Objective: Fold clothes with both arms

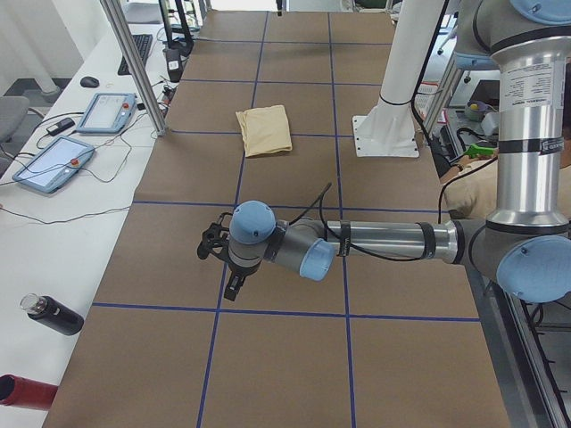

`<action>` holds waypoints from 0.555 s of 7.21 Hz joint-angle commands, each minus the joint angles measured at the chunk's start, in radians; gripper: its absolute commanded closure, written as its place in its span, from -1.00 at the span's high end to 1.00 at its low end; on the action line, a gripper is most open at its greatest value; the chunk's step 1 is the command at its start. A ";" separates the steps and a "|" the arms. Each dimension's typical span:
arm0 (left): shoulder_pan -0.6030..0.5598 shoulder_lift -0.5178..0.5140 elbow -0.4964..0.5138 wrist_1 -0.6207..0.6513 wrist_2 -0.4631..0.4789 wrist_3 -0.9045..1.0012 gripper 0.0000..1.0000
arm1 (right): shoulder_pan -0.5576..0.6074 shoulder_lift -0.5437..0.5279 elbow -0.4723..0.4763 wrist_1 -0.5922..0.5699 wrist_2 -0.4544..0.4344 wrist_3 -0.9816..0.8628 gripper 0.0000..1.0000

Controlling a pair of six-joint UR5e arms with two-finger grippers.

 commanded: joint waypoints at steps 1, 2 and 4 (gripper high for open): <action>-0.003 0.003 -0.023 0.001 0.077 0.026 0.99 | 0.022 0.000 0.007 -0.022 0.002 -0.013 1.00; -0.003 0.008 -0.025 -0.001 0.075 0.030 1.00 | 0.018 0.002 0.004 -0.046 -0.004 -0.094 1.00; -0.003 0.004 -0.020 0.002 0.066 0.017 0.99 | 0.018 0.012 0.002 -0.077 -0.007 -0.122 1.00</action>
